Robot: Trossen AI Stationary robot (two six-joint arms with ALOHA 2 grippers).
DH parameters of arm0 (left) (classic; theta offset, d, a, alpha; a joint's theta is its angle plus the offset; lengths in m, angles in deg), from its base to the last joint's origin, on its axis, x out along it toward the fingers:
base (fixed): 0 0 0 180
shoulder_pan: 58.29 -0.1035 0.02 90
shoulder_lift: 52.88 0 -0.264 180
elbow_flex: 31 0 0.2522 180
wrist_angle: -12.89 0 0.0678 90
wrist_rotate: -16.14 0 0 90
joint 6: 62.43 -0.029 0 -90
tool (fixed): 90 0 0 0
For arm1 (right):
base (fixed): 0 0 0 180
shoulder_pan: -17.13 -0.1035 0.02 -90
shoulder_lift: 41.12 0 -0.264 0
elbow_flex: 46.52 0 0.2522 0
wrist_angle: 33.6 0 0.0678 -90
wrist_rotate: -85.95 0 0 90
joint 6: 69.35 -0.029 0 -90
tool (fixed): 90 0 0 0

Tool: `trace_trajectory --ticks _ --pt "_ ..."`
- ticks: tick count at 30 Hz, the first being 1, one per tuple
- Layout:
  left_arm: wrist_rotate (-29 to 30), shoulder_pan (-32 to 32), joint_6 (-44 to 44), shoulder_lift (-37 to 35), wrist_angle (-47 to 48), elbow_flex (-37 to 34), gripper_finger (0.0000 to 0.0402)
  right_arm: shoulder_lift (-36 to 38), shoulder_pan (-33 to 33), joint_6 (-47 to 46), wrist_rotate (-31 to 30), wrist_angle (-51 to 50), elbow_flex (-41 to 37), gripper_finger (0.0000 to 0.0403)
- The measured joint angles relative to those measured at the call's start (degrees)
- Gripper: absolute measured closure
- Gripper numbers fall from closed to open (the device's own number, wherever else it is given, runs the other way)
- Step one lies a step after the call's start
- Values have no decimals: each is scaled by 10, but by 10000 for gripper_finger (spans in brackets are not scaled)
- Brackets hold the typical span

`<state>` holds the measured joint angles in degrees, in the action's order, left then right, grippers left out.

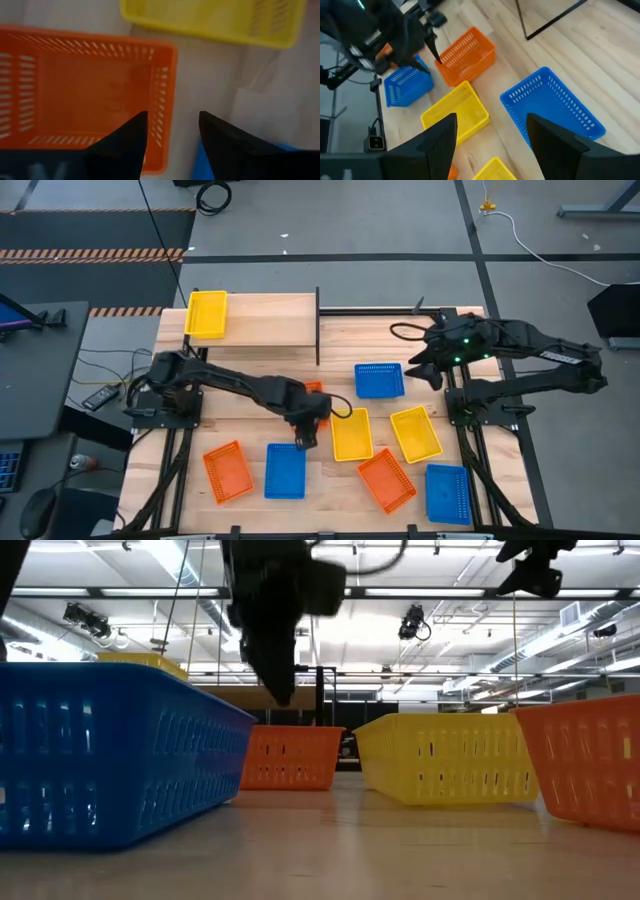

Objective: Stack baskets on shelf by color
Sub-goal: Put the top orange bin on the shelf

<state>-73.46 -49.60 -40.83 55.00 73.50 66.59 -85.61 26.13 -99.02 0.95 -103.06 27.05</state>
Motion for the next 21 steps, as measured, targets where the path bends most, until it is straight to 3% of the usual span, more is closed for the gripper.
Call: trace_trajectory --ticks 9,11,15,21 --pt "-17 -2 -3 76 16 0 211 34 1 -34 -35 -26 0 159" --pt "-17 -1 -5 77 31 0 243 37 1 -38 -41 -30 0 159" --pt "-22 -3 -12 70 73 5 371 36 1 -38 -41 -33 0 159" --pt "-24 -4 -12 32 120 6 394 36 1 -38 -41 -32 0 159"
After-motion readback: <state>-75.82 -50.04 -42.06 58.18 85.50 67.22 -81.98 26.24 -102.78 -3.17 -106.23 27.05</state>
